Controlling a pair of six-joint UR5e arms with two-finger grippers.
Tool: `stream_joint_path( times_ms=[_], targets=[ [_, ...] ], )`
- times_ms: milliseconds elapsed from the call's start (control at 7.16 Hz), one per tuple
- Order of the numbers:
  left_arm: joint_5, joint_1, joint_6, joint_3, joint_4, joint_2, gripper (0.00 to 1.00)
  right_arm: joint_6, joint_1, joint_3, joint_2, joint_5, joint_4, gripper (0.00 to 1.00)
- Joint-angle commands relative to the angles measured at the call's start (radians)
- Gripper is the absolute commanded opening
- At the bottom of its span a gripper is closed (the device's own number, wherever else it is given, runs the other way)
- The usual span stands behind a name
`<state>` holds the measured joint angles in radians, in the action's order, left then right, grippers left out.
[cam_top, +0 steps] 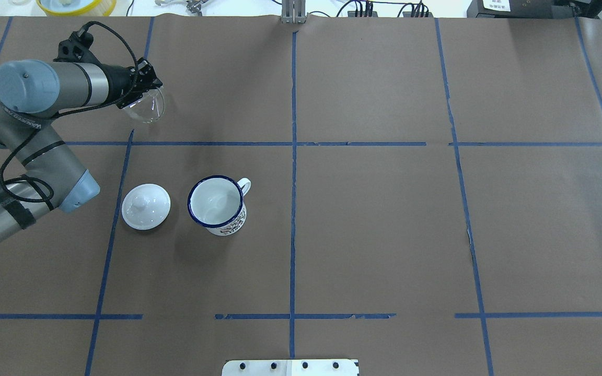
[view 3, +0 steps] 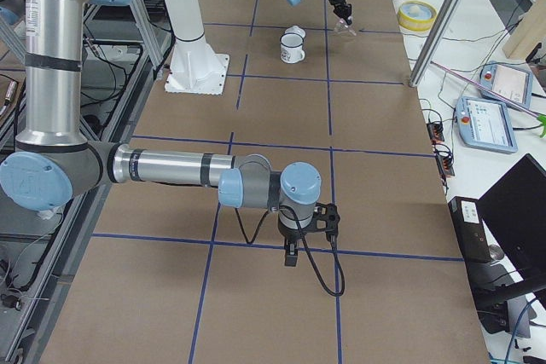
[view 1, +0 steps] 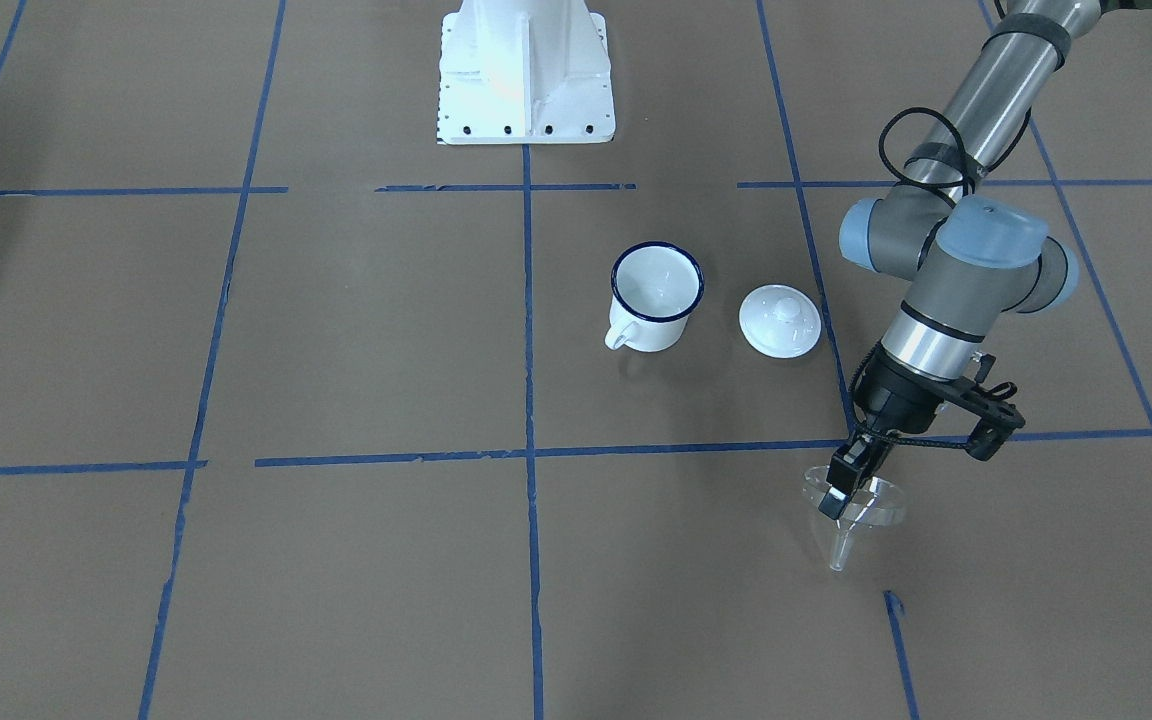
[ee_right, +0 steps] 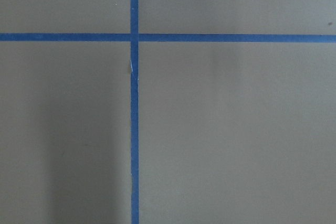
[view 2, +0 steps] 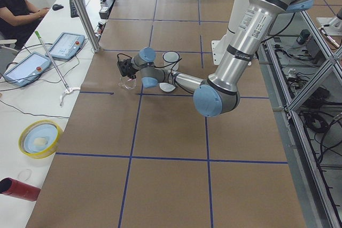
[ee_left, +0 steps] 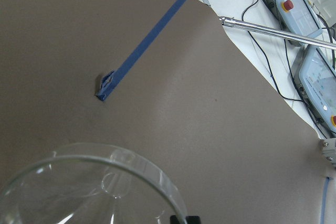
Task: Place funnel on cup
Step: 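Grasp the rim of the glass funnel with the left gripper, then lift the funnel and turn it upright with the left gripper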
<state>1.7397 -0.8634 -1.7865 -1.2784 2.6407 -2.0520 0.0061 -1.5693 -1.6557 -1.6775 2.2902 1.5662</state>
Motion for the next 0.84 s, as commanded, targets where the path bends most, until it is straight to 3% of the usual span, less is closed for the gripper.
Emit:
stream_joint_path(
  times_ms=[0, 279, 419, 699],
  targets=[
    [0.032, -0.041, 0.001, -0.059, 0.021, -0.002, 0.0, 0.0, 0.0, -0.001, 0.001, 0.0, 0.0, 1.0],
    [0.214, -0.081, 0.013, -0.169, -0.017, 0.038, 0.0, 0.0, 0.0, -0.001, 0.001, 0.0, 0.0, 1.0],
    [0.278, -0.097, 0.037, -0.271, -0.128, 0.067, 0.0, 0.0, 0.0, 0.001, 0.001, 0.0, 0.0, 1.0],
    [0.316, -0.108, 0.238, -0.511, -0.548, 0.061, 0.0, 0.0, 0.0, -0.001, 0.001, 0.0, 0.0, 1.0]
  ],
)
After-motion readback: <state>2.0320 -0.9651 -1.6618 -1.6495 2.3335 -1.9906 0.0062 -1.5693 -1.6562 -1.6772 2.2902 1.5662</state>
